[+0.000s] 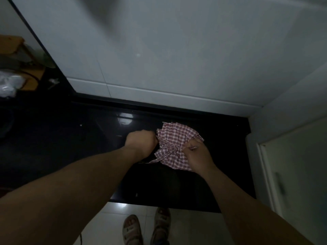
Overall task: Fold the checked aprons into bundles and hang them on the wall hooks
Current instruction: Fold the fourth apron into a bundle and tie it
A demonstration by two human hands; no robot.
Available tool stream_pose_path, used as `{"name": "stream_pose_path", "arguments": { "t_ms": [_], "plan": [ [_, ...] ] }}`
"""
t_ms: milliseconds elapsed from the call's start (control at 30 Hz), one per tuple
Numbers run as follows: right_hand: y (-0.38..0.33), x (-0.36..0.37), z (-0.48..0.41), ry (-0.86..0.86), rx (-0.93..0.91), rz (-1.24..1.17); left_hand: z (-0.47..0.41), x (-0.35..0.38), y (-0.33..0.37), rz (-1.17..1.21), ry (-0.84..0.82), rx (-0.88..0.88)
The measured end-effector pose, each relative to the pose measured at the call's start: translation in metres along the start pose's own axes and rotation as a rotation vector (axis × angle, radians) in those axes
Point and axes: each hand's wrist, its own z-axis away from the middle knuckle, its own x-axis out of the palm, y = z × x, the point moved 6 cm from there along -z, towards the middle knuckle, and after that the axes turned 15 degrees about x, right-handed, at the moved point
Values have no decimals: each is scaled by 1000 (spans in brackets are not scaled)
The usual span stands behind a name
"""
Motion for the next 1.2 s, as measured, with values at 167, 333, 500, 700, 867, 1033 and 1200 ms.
{"name": "stream_pose_path", "arguments": {
  "t_ms": [167,333,500,700,867,1033,1200],
  "plan": [
    [-1,3,-2,27,-11,62,1,4,-4,49,1,-37],
    [4,3,-4,29,-26,77,5,10,-7,173,48,-146],
    [9,0,-6,16,32,-12,1,14,-13,226,4,-135],
    [-38,-33,23,394,-284,282,14,-14,9,277,463,-9],
    [-39,5,9,320,-373,752,-7,23,72,155,222,237],
    [8,11,-13,166,-256,805,-5,58,57,38,87,217],
    [12,11,-20,119,-235,692,-5,54,50,129,111,204]
  ]
}}
